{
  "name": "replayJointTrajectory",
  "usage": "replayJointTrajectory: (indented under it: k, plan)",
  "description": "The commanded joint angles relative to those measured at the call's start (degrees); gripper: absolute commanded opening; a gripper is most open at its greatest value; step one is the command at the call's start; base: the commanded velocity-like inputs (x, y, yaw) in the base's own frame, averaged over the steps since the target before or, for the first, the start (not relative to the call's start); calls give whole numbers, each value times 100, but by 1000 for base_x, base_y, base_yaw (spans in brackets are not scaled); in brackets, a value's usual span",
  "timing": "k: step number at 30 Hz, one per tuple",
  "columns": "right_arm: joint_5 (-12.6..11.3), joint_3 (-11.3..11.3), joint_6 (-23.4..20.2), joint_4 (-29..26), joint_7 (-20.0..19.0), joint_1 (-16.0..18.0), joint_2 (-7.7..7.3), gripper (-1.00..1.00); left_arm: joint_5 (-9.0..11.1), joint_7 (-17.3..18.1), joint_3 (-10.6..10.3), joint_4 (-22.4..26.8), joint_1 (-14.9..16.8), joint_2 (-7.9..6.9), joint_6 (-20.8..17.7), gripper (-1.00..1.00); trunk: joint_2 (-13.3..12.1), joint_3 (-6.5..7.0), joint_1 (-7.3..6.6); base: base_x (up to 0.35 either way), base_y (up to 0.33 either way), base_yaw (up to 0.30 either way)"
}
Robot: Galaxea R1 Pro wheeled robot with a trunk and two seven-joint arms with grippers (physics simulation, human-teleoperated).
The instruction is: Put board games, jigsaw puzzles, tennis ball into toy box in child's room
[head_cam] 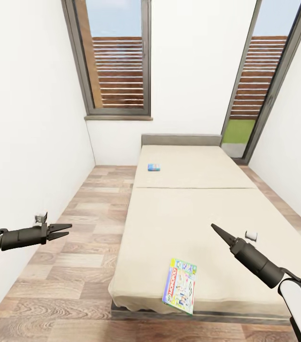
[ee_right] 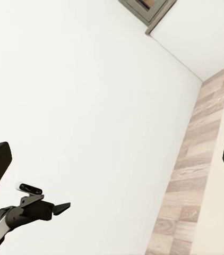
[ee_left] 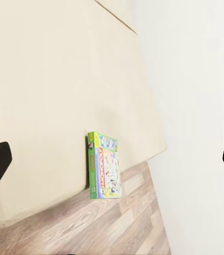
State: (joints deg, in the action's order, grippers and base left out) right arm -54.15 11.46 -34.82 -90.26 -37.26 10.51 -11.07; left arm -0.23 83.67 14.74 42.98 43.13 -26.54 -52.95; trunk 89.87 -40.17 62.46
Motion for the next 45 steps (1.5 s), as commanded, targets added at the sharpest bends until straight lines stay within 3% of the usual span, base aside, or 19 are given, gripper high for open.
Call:
replayJointTrajectory:
  k: [1,45]
  plan:
    - [-34,5,-42,0,0,4,3,100,-4,20,2,0,3,0,-59,100,2,5,0,0,0,0]
    - [-34,5,-25,0,0,4,26,100,-4,-5,2,0,1,0,-58,100,2,411,0,0,-67,0]
